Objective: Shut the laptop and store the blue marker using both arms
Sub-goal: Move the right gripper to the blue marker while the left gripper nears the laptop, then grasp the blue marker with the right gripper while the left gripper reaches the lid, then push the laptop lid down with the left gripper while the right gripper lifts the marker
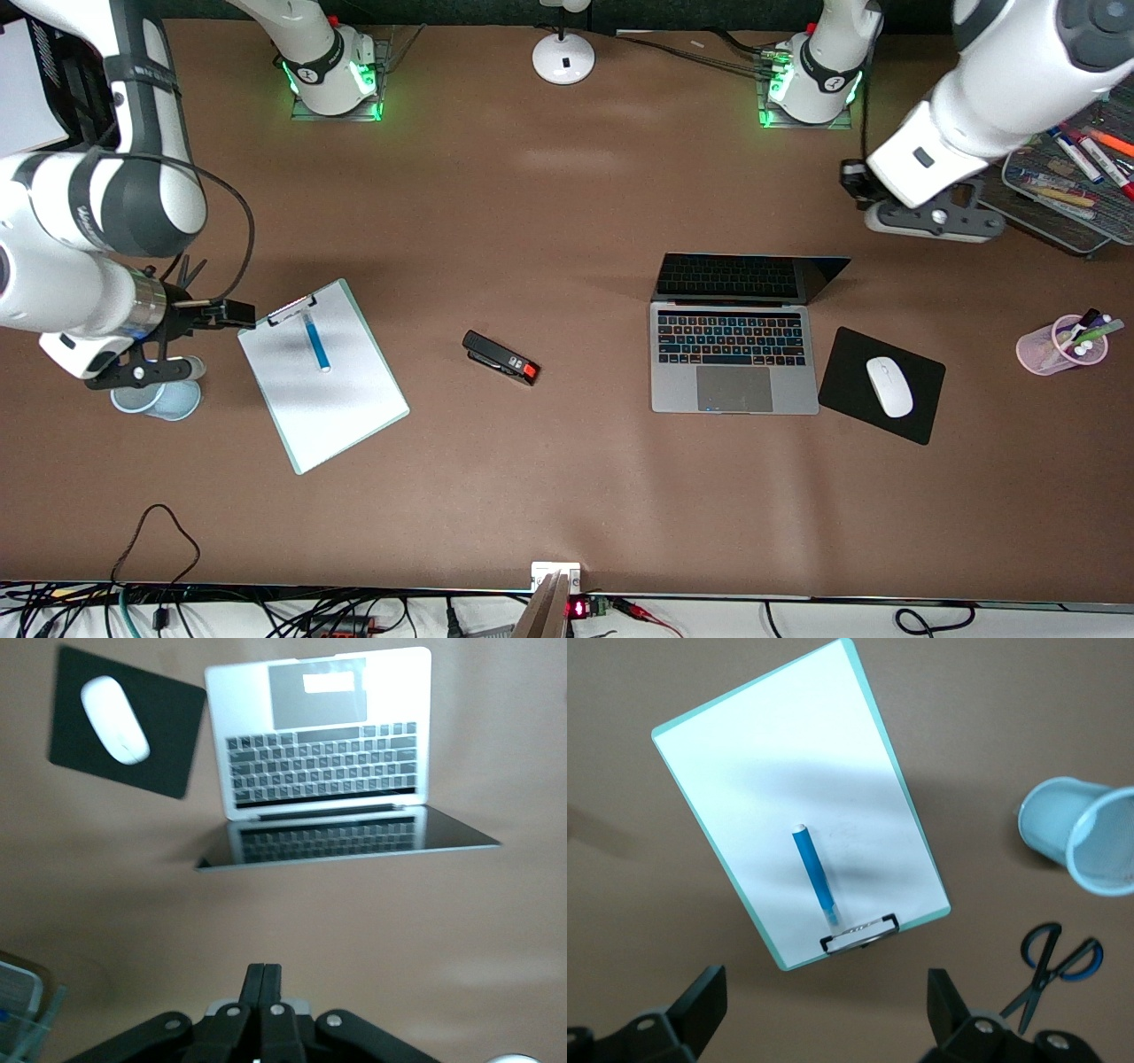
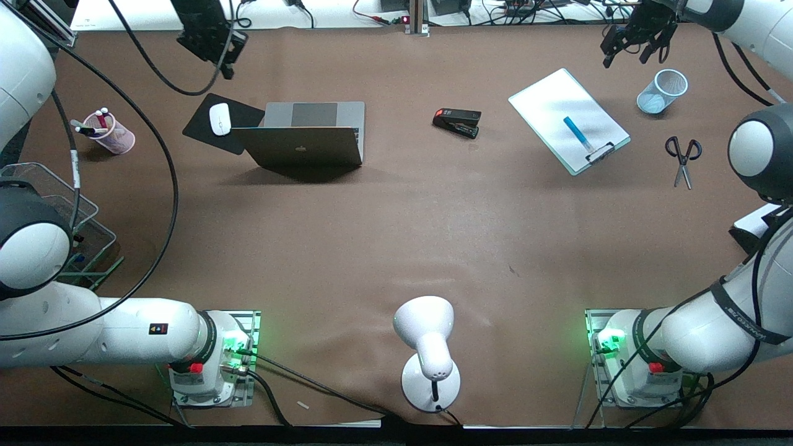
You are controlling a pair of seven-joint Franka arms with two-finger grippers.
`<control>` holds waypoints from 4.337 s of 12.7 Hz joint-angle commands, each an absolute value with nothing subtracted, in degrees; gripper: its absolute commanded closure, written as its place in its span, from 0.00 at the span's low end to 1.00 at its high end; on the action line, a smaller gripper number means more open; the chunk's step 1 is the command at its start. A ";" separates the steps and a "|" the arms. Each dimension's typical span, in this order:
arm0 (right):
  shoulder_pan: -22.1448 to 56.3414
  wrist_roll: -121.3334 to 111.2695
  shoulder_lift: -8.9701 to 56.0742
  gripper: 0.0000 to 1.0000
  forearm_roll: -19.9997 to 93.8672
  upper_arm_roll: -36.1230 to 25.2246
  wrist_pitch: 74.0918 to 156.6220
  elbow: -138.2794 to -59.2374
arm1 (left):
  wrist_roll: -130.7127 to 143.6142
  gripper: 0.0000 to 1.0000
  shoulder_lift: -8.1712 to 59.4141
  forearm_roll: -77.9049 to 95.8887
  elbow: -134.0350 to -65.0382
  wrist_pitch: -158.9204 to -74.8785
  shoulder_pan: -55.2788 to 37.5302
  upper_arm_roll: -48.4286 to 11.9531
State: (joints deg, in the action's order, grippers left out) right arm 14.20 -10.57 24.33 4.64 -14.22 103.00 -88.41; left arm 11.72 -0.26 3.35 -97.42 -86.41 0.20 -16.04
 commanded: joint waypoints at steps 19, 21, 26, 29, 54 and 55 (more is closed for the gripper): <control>16.17 -21.36 39.46 0.00 5.71 -12.57 115.66 -88.41 | 14.24 1.00 0.96 4.05 -124.37 -119.53 1.05 -23.12; 16.26 -21.36 39.46 0.03 5.71 -12.57 116.45 -89.82 | 14.06 1.00 1.84 2.74 -124.37 -121.36 1.05 -23.03; 16.61 -21.36 39.55 0.13 5.71 -12.13 120.67 -93.34 | 14.41 1.00 3.25 -3.08 -123.75 -125.59 2.63 -23.03; 16.96 -21.18 39.55 0.27 5.71 -11.78 120.94 -93.60 | 14.41 1.00 3.51 -3.08 -123.75 -129.97 3.34 -23.03; 17.05 -20.48 40.78 0.66 6.15 -11.78 121.29 -93.96 | 9.84 1.00 22.76 -3.25 -117.07 -155.65 3.78 -20.39; 17.14 -20.48 40.78 0.66 6.07 -11.69 121.29 -93.96 | 9.84 1.00 23.37 -3.25 -116.20 -155.65 3.69 -20.39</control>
State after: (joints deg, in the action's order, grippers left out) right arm 16.88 -20.39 41.08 5.20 -11.82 120.58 -93.34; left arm 10.80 20.88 -1.92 -118.91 -155.44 3.49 -20.34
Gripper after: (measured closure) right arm 0.652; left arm 0.991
